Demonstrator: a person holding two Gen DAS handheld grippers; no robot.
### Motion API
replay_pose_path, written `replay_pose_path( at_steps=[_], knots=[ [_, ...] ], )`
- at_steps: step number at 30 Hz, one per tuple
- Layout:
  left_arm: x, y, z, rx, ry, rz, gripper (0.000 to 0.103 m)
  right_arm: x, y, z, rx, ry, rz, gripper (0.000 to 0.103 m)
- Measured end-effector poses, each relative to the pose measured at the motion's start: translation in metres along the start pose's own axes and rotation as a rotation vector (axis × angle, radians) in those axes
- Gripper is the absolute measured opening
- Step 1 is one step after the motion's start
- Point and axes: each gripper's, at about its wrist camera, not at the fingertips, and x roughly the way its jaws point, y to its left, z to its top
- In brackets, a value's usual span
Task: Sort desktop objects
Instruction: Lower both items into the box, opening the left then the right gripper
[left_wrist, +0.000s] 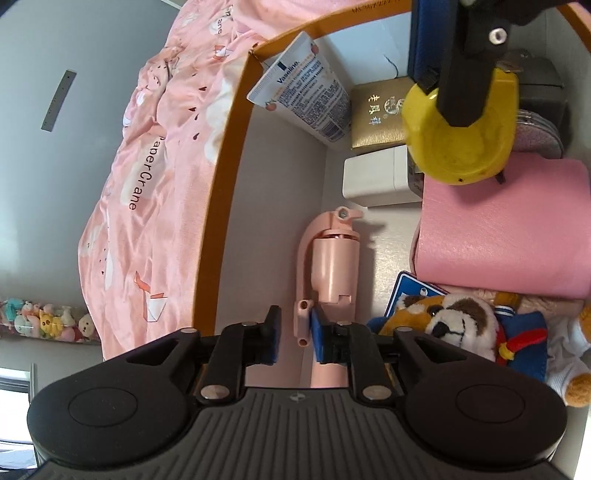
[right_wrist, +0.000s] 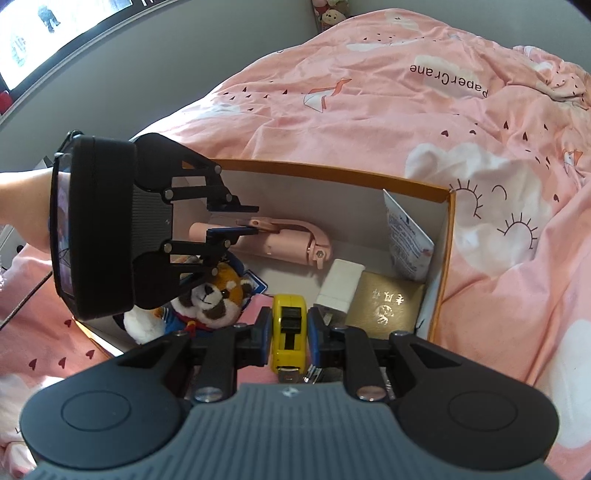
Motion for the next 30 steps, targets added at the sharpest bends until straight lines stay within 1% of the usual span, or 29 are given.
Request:
replay_pose_path(
  at_steps=[1,3,5,8,10,14,16,18,21,23,26,28,30],
  knots=[
    [-0.002,0.001,0.0,0.0,-0.005,-0.004,0.03,0.0,0.0,0.001,-0.001,-0.002,-0.007,0.021],
    [-0.011,0.0,-0.003,0.001,-0.02,-0.009,0.032,-0.001,-0.001,0.002,-0.001,-0.006,-0.018,0.021],
    [-0.02,0.001,-0.007,-0.007,-0.038,0.023,0.032,-0.002,-0.004,0.003,0.016,-0.008,-0.006,0.021],
    [-0.032,0.009,-0.011,-0.056,-0.051,0.026,0.032,-0.003,-0.005,0.003,0.041,-0.006,0.024,0.021],
    [-0.043,0.016,-0.015,-0.125,-0.062,0.033,0.032,-0.002,-0.003,0.003,0.044,-0.005,0.033,0.021],
    [-0.068,0.034,-0.023,-0.334,-0.089,0.023,0.033,0.002,-0.001,0.007,0.063,-0.028,0.023,0.021],
    [-0.077,0.038,-0.026,-0.42,-0.091,0.017,0.037,0.006,-0.002,0.014,0.064,-0.041,0.014,0.021],
    [-0.085,0.037,-0.029,-0.478,-0.094,0.014,0.038,0.013,0.001,0.023,0.048,-0.046,0.012,0.021],
    [-0.092,0.034,-0.033,-0.56,-0.107,0.02,0.038,0.029,0.009,0.034,-0.011,-0.047,-0.01,0.021],
    [-0.095,0.031,-0.036,-0.633,-0.116,0.006,0.038,0.042,0.013,0.04,-0.04,-0.035,-0.025,0.021],
    [-0.098,0.027,-0.041,-0.736,-0.126,-0.015,0.038,0.057,0.009,0.042,0.0,-0.016,-0.005,0.021],
    [-0.099,0.022,-0.043,-0.762,-0.137,-0.002,0.038,0.063,0.008,0.041,0.012,-0.022,0.007,0.021],
    [-0.101,0.019,-0.046,-0.796,-0.141,-0.015,0.038,0.07,0.009,0.04,0.003,-0.02,-0.012,0.021]
  ],
)
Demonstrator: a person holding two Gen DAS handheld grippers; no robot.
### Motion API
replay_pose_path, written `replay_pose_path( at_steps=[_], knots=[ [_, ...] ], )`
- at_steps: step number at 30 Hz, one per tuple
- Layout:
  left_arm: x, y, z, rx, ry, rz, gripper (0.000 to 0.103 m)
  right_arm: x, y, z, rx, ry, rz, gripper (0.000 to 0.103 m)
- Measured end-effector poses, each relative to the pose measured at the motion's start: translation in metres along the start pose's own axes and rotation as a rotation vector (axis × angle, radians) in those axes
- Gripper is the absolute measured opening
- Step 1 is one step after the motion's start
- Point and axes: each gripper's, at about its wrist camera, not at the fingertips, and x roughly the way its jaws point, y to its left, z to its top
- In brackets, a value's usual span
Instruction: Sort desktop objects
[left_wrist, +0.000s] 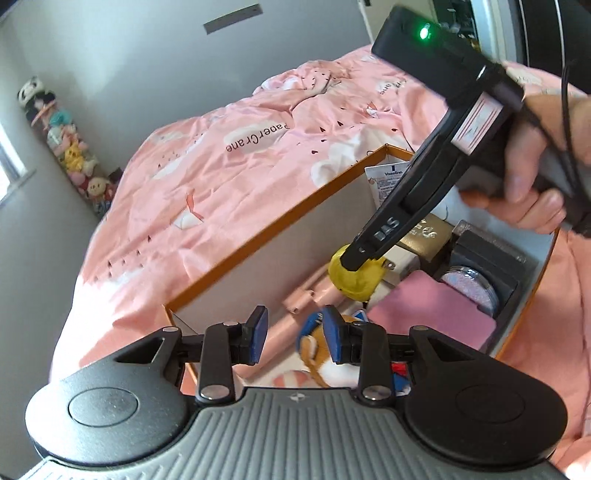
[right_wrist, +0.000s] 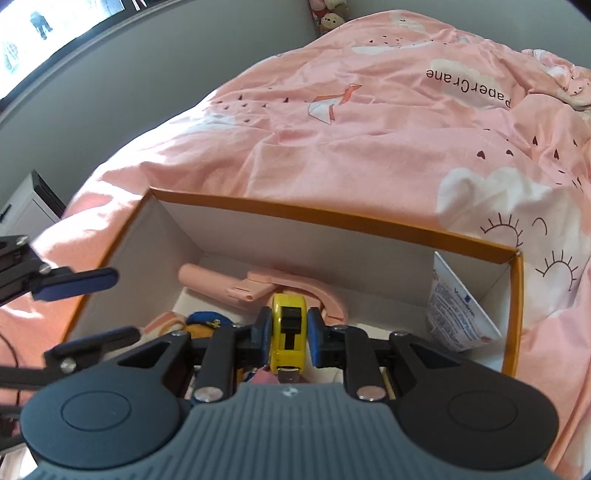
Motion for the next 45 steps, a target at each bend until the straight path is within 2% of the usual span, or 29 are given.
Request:
replay_pose_path(
  at_steps=[5,10,18,25,29,31,33,34,38,42,45],
  knots=[
    [-0.004,0.001,-0.008,-0.087,-0.003,-0.005,0.038,0.015,-0.004,-0.004,0.006,0.049,0.01,0.021],
    [-0.007,0.0,-0.011,-0.141,-0.001,-0.009,0.038,0.02,-0.015,-0.005,0.083,0.085,0.058,0.022],
    [-0.015,-0.001,-0.015,-0.201,-0.006,-0.006,0.038,0.003,-0.015,-0.01,0.045,0.089,-0.012,0.025],
    [-0.022,0.0,-0.02,-0.301,0.004,-0.017,0.039,-0.004,-0.005,-0.018,-0.033,0.103,-0.007,0.012],
    [-0.026,0.0,-0.022,-0.349,0.009,-0.032,0.039,0.006,-0.003,-0.02,-0.068,0.106,-0.14,0.006],
    [-0.03,-0.003,-0.024,-0.359,0.004,-0.034,0.039,0.005,-0.006,-0.021,-0.044,0.1,-0.121,0.006],
    [-0.034,-0.006,-0.026,-0.38,-0.003,-0.036,0.042,-0.002,-0.007,-0.024,-0.022,0.08,-0.106,0.006],
    [-0.036,-0.006,-0.027,-0.393,-0.006,-0.037,0.049,-0.007,-0.005,-0.026,-0.02,0.064,-0.11,0.006],
    [-0.048,-0.01,-0.028,-0.457,-0.051,-0.016,0.051,-0.04,0.012,-0.042,-0.057,-0.033,-0.137,0.011],
    [-0.062,-0.016,-0.026,-0.486,-0.107,0.032,0.062,-0.076,0.029,-0.063,-0.064,-0.15,-0.13,0.011],
    [-0.069,-0.021,-0.025,-0.496,-0.139,0.072,0.067,-0.098,0.041,-0.079,-0.049,-0.23,-0.165,0.012]
  ],
)
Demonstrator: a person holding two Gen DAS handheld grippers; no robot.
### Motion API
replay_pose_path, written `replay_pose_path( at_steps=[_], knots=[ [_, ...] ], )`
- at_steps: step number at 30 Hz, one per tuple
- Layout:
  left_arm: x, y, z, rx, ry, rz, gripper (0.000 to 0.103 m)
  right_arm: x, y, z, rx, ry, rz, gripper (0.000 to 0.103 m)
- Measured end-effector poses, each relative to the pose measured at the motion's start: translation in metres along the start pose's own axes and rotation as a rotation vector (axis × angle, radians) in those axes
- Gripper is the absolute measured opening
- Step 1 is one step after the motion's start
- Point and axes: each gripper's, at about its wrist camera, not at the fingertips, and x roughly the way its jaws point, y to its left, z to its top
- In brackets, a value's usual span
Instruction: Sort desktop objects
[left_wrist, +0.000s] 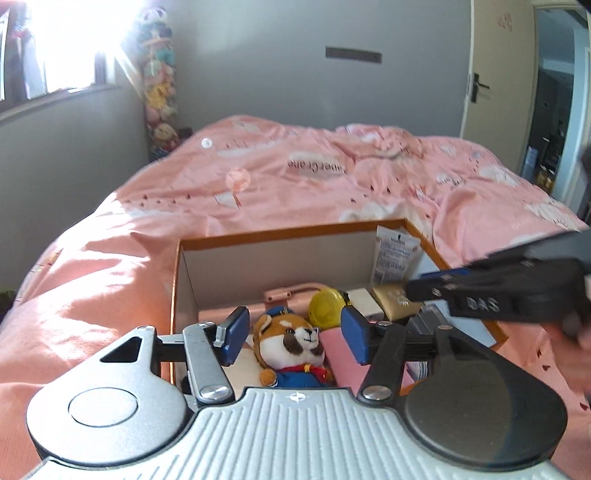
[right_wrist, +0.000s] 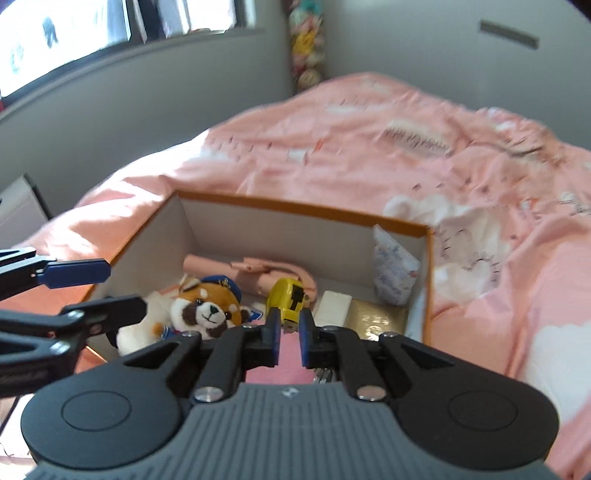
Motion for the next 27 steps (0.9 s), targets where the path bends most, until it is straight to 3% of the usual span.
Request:
replay_pose_path(
  at_steps=[3,8,11,15,27],
  knots=[
    [-0.004,-0.005,-0.003,-0.024,-0.025,0.018,0.078,-0.019,0.007,-0.014,0.019,-0.055,-0.073,0.014],
    [-0.007,-0.012,-0.012,-0.068,-0.062,0.019,0.082,-0.039,0.019,-0.04,0.05,-0.126,-0.173,0.016],
    [-0.001,-0.017,-0.019,-0.05,-0.038,0.037,0.082,-0.047,0.024,-0.055,0.072,-0.182,-0.235,0.024],
    [0.007,-0.021,-0.028,-0.068,0.0,0.045,0.082,-0.05,0.025,-0.07,0.107,-0.19,-0.23,0.033],
    [0.025,-0.031,-0.041,-0.094,0.073,0.114,0.083,-0.04,0.01,-0.088,0.184,-0.197,-0.226,0.036]
  ],
)
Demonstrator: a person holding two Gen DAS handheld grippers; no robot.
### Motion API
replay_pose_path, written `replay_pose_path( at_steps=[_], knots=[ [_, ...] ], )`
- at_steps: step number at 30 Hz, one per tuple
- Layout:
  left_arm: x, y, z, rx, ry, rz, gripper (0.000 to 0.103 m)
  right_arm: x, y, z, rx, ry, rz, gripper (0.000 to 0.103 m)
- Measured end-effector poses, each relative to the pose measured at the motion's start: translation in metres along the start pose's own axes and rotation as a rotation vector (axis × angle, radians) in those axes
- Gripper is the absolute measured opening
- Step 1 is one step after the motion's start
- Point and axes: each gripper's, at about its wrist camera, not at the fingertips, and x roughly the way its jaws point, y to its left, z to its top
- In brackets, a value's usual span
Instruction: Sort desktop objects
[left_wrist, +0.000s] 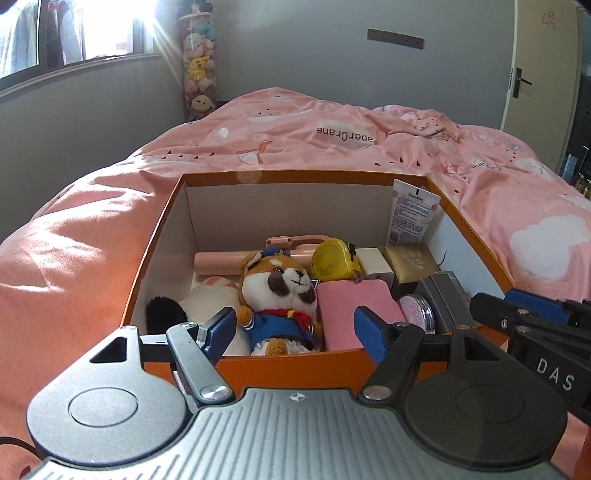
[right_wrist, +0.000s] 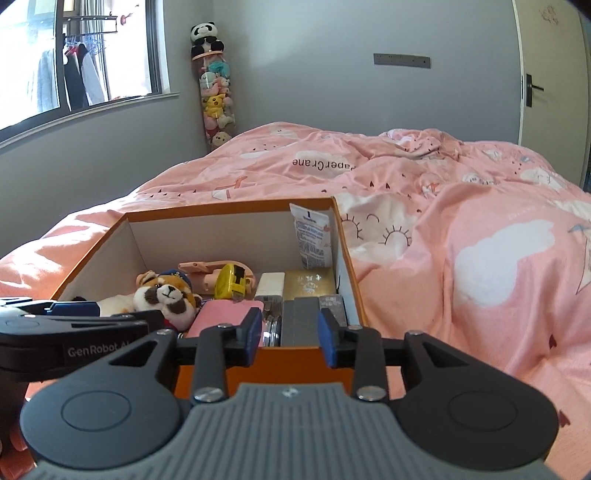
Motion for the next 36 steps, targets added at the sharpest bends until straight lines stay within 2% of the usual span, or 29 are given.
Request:
replay_pose_path(
  at_steps=[9,18,36],
  knots=[
    [0.002,-0.006,-0.001,-0.007,0.01,0.001,0.085,0.003,0.0,-0.005,0.001,0.003,0.01,0.036],
    [0.005,-0.007,-0.003,-0.01,0.022,-0.015,0.085,0.006,0.006,-0.011,-0.06,0.001,0.008,0.043],
    [0.007,-0.007,-0.004,-0.022,0.034,-0.017,0.085,0.007,0.005,-0.013,-0.064,-0.003,0.009,0.043]
  ],
)
